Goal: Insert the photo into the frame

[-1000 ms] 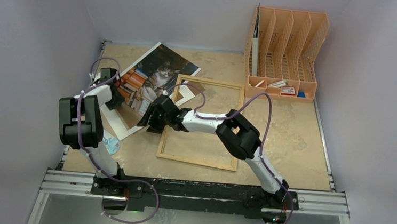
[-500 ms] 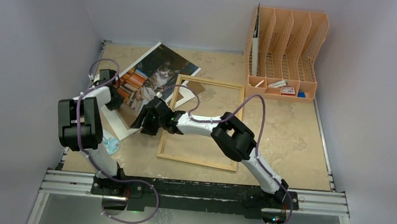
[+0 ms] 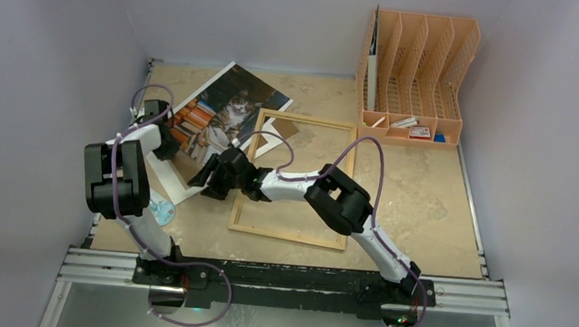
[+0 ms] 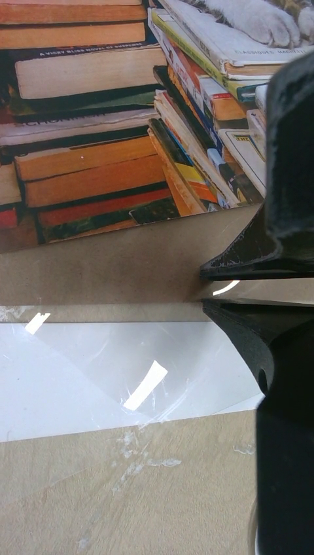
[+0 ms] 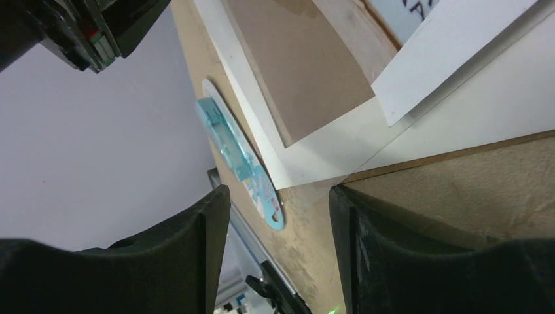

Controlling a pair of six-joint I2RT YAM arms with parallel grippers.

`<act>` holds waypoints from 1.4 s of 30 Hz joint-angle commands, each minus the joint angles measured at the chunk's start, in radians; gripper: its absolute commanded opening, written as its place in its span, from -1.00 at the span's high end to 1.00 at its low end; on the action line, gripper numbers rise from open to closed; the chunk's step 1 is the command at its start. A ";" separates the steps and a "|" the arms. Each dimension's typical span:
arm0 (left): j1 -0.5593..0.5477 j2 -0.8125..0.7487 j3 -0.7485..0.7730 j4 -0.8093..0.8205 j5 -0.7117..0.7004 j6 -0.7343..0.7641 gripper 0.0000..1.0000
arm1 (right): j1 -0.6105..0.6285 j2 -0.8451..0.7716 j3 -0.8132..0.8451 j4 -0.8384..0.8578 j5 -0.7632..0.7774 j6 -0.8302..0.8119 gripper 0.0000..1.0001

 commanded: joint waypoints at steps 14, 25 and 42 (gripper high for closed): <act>-0.002 0.159 -0.114 -0.180 0.144 0.002 0.69 | -0.032 -0.070 -0.175 0.613 -0.012 0.113 -0.17; -0.002 0.157 -0.114 -0.178 0.147 0.004 0.71 | -0.040 -0.036 -0.170 0.570 -0.008 0.153 -0.23; -0.002 0.167 -0.098 -0.180 0.150 0.008 0.73 | -0.040 -0.026 -0.196 0.389 0.064 0.156 0.08</act>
